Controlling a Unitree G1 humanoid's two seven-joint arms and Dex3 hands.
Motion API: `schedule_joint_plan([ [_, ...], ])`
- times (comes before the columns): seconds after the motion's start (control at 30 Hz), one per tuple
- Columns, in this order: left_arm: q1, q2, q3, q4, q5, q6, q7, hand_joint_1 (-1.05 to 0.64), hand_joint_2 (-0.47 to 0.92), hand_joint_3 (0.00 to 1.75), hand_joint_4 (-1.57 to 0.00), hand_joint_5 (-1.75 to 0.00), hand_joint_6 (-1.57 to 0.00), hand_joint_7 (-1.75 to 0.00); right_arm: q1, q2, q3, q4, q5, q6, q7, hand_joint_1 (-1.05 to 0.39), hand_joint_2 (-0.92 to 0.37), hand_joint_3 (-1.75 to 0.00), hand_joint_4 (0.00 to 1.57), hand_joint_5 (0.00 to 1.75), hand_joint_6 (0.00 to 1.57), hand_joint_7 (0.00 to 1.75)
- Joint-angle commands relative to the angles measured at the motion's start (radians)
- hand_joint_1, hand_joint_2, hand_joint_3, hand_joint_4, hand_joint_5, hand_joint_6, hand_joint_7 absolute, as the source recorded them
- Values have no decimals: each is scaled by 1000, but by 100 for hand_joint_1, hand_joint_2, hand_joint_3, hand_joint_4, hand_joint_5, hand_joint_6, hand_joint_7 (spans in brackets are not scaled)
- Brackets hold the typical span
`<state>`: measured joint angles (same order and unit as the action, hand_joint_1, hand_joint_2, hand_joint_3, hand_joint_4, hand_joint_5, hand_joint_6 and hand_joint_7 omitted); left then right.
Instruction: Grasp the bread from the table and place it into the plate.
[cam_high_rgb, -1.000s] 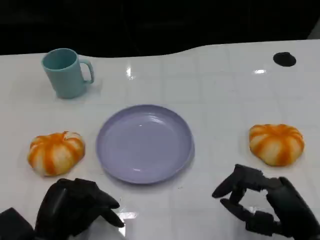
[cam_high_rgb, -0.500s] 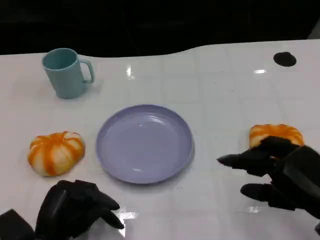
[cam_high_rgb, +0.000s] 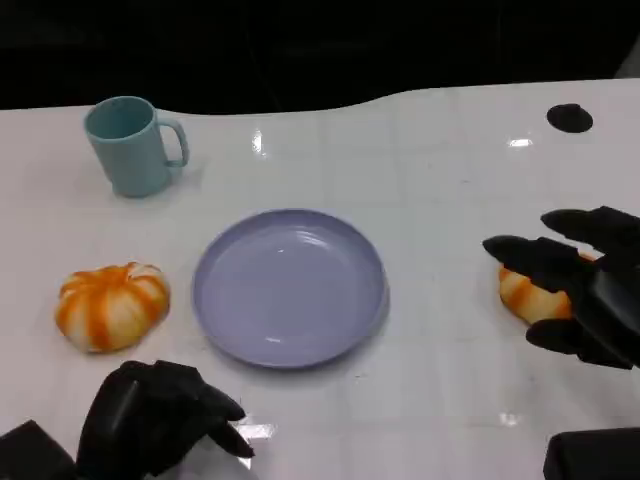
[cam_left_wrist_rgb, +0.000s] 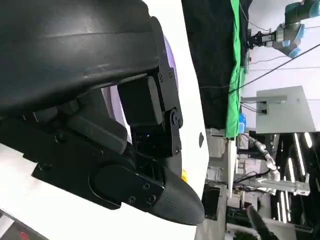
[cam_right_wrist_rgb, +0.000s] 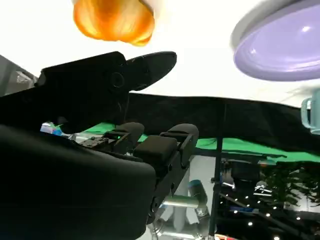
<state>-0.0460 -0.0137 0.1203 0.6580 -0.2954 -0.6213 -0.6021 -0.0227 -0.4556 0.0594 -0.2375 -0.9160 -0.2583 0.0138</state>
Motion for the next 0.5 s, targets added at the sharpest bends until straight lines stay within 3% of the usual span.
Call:
schedule_joint_plan([
  [0.03,23,8,2,-20,4,-3,10,-105,91,0,-155,-46,-157,-24,19,-15,17,-20,-5,25,8,-54,-88,0,28,14,35,0],
  [0.5,54,15,-2,-71,-4,13,2,-105,91,0,-155,-46,-157,-24,10,-20,78,3,-117,190,71,-61,-89,0,17,13,24,0],
])
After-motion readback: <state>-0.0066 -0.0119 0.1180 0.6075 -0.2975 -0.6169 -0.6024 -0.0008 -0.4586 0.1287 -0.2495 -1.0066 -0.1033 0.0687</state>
